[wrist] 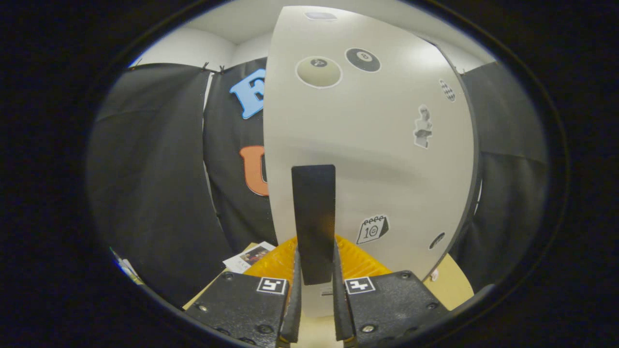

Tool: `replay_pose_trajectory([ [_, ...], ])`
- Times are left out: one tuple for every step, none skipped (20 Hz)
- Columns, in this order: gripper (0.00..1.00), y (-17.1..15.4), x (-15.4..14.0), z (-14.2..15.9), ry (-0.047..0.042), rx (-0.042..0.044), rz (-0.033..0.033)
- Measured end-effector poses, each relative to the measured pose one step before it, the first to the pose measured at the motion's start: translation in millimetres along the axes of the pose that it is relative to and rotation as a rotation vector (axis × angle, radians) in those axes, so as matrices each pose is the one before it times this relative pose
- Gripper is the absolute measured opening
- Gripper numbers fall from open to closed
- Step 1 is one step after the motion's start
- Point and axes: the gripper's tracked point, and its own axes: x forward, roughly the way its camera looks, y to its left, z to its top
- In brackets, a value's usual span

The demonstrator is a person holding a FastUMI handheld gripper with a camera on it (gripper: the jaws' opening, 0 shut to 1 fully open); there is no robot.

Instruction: Open the shoe cabinet door, grab the shoes and put them into the shoe cabinet, then close the shoe cabinet door.

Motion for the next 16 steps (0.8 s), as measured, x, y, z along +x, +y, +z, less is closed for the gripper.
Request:
replay_pose_trajectory([
  [0.31,-5.11,-10.54,-0.57,-0.00066,0.00291,-0.00181],
  [0.3,-4.42,-11.06,-3.69,-0.00164,0.00365,-0.00335],
  [0.3,-6.27,-11.71,-2.45,-0.00209,-0.00079,-0.00496],
  [0.29,-6.51,-11.54,-2.13,-0.00255,0.00107,-0.00535],
  [0.29,-5.7,-11.11,-1.85,-0.00111,0.00375,-0.00419],
  [0.28,-6.5,-10.27,-1.05,-0.00014,0.00746,-0.00107],
  [0.28,-6.53,-9.32,-2.38,0.00223,0.01067,-0.00157],
  [0.27,-8.14,-10.27,-2.33,0.00045,0.00546,-0.00517],
  [0.27,-8.56,-9.28,-0.73,-0.00098,-0.00021,-0.00867],
  [0.26,-8.69,-9.36,-0.92,-0.00426,-0.0003,-0.01069],
  [0.25,-8.74,-8.75,-0.27,-0.00343,-0.00051,-0.00824],
  [0.25,-9.45,-8.67,-1.12,-0.00061,0.00263,-0.00627],
  [0.24,-10.05,-8.1,-0.15,0.00044,0.00918,-0.00694],
  [0.24,-10.64,-7.04,-0.83,0.00243,0.01044,-0.00712],
  [0.23,-11.32,-7.34,-0.94,0.00104,0.00606,-0.00893],
  [0.22,-12.87,-6.22,0.24,-0.0036,0.00705,-0.01314],
])
